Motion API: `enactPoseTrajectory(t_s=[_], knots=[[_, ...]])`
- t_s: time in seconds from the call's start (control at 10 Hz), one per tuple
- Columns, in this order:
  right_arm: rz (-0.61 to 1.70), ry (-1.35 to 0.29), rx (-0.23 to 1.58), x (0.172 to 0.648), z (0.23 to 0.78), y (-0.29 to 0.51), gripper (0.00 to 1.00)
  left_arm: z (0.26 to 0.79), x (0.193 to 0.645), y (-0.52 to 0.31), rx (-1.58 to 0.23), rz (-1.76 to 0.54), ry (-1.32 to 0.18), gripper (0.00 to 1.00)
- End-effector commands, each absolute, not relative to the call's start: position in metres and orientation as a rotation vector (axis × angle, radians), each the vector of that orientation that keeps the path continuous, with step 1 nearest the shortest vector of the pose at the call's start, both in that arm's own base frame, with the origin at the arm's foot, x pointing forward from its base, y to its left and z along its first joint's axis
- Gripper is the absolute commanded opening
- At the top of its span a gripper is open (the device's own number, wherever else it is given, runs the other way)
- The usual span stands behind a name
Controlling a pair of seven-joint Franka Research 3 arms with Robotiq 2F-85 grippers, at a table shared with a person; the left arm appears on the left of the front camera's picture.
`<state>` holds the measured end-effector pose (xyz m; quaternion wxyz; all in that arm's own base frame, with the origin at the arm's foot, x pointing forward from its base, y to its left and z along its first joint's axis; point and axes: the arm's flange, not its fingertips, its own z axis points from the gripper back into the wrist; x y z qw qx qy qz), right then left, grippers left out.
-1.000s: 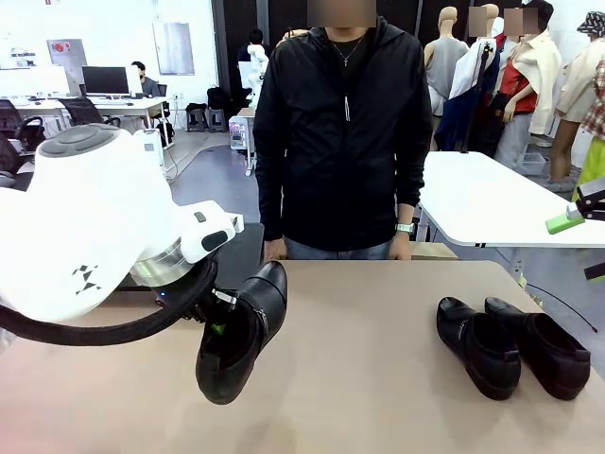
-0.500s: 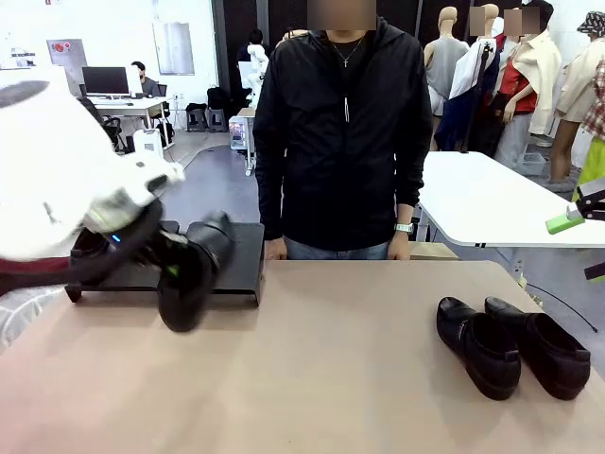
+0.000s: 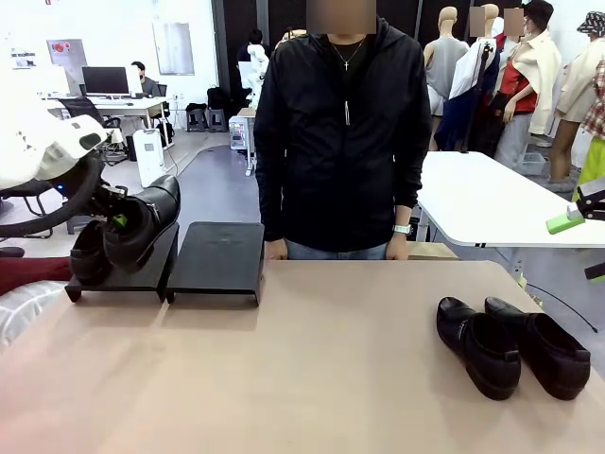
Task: Organize the shoes by placing them on the stand.
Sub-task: Place the Shoe from the middle of the table onto the Shoes Stand.
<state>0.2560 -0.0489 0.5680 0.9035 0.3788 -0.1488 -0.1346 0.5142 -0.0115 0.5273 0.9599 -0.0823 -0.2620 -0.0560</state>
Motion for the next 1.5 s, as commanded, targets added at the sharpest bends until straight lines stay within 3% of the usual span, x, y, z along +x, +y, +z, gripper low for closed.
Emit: enactPoseTrajectory(t_s=[0.0, 0.4, 0.9, 1.4], knots=[[-0.268, -0.307, 0.806, 0.256, 0.569, -0.048, 1.0, 0.522, 0.552, 0.006, -0.198, -0.04, -0.529, 0.0], [-0.268, -0.307, 0.806, 0.256, 0.569, -0.048, 1.0, 0.493, 0.598, 0.019, -0.188, 0.038, -0.621, 0.0], [-0.268, -0.307, 0.806, 0.256, 0.569, -0.048, 1.0, 0.463, 0.61, 0.027, -0.123, 0.057, -0.704, 0.0], [-0.268, -0.307, 0.806, 0.256, 0.569, -0.048, 1.0, 0.449, 0.61, 0.025, -0.143, 0.053, -0.64, 0.0]])
